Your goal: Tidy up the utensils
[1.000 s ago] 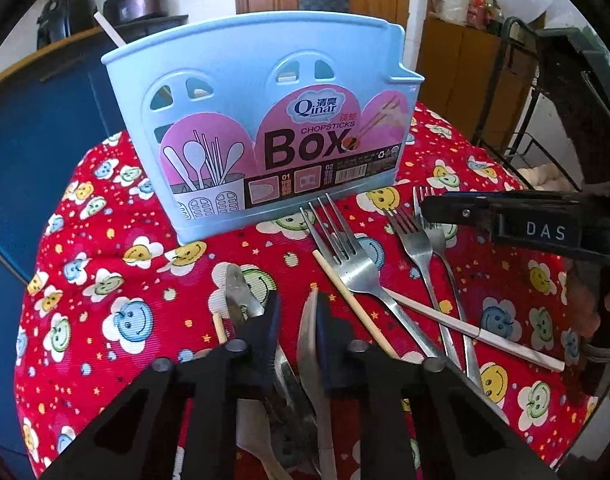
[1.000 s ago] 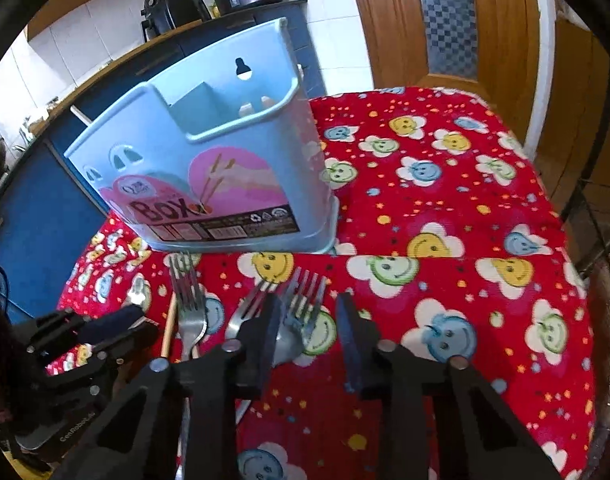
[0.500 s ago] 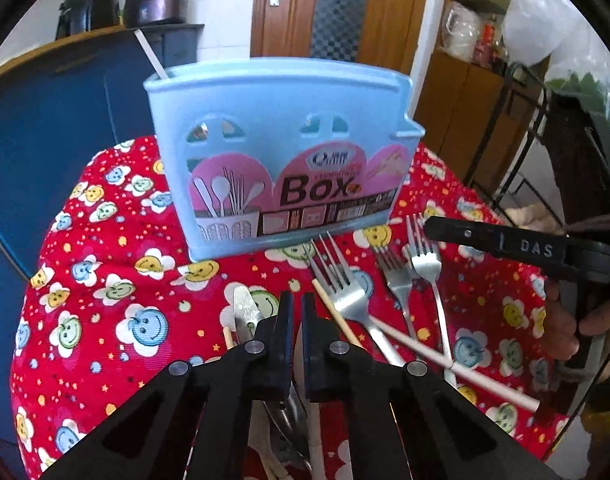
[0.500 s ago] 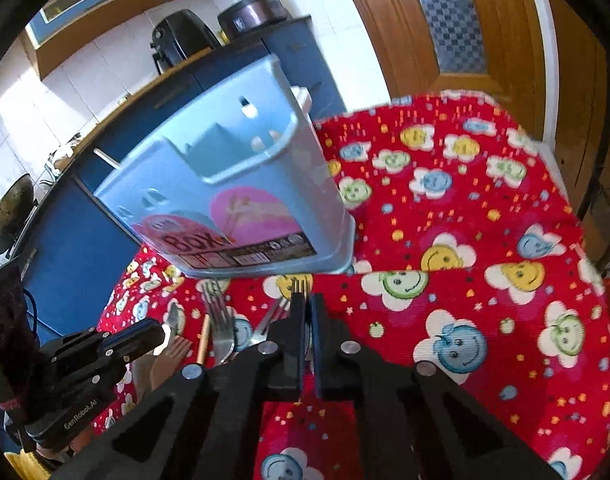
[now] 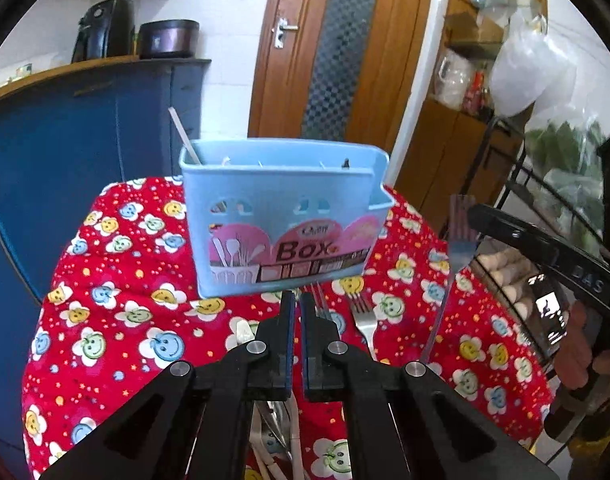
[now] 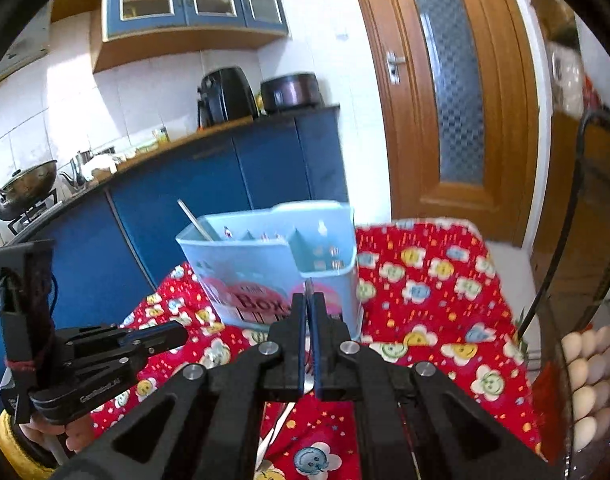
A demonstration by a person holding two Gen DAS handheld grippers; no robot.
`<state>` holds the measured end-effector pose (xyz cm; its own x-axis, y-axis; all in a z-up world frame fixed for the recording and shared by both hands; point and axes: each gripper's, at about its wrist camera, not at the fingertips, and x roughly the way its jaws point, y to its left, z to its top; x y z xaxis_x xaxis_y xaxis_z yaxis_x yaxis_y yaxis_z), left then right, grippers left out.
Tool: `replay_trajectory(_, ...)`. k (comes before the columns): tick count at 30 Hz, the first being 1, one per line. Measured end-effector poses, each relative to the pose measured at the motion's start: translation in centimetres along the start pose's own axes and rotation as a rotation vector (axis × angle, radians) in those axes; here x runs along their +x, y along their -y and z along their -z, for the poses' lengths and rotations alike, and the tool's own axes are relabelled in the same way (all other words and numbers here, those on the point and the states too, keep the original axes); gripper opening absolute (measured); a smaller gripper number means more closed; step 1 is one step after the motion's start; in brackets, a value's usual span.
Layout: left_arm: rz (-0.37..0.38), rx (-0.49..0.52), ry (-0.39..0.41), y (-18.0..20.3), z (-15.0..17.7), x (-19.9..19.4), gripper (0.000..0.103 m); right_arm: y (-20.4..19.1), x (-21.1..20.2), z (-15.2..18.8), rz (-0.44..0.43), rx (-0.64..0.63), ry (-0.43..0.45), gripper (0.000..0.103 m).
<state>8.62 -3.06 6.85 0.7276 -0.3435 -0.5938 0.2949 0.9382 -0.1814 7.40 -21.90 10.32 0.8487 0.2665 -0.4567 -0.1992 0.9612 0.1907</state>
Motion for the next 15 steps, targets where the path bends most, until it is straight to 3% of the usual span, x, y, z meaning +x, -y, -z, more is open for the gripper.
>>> replay_trajectory(8,0.009,-0.015,-0.015,-0.8,-0.4,-1.2,0.001,-0.6,-2.9,-1.2,0.012,-0.01,0.07,0.004)
replay_trajectory(15,-0.022,0.045,-0.154,-0.2,1.0,1.3,0.007,-0.7,-3.9,-1.2,0.024,-0.012,0.078,0.004)
